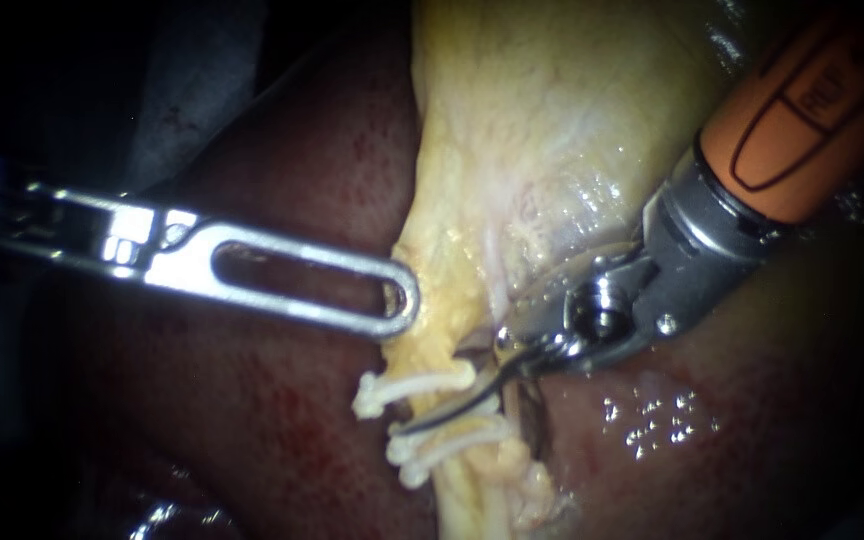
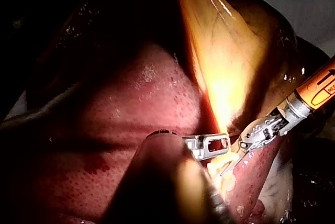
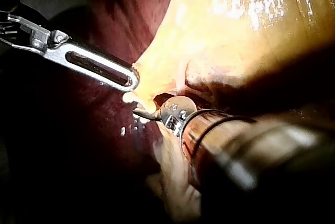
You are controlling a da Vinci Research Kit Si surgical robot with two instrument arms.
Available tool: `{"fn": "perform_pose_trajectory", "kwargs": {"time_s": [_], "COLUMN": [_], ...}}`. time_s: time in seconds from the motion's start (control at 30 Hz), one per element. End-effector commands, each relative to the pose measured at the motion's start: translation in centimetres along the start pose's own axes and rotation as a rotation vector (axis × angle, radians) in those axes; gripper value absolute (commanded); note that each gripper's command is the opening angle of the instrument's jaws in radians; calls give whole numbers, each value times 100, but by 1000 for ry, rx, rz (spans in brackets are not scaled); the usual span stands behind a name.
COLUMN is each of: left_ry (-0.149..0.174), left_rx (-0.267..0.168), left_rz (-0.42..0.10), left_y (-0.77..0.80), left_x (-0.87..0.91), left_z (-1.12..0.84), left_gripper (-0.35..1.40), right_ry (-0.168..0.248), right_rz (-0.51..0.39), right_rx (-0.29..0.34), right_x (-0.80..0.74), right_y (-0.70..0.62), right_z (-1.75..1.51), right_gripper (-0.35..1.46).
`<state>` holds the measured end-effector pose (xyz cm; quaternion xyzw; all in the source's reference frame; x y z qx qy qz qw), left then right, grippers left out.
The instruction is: Go to the cutting position left tube
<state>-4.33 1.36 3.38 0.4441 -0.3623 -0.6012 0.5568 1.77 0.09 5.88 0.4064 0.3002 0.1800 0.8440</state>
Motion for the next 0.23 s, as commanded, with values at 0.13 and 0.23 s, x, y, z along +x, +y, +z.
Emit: {"fn": "perform_pose_trajectory", "kwargs": {"time_s": [0.13,0.23], "left_ry": [0,0], "left_rx": [0,0], "left_rz": [0,0], "left_y": [0,0], "left_x": [0,0], "left_z": [0,0], "left_gripper": [-35,-35], "right_ry": [0,0], "right_rz": [0,0], "right_rx": [0,0], "right_x": [0,0], "right_y": [0,0], "right_z": [0,0], "right_gripper": [32,32]}}
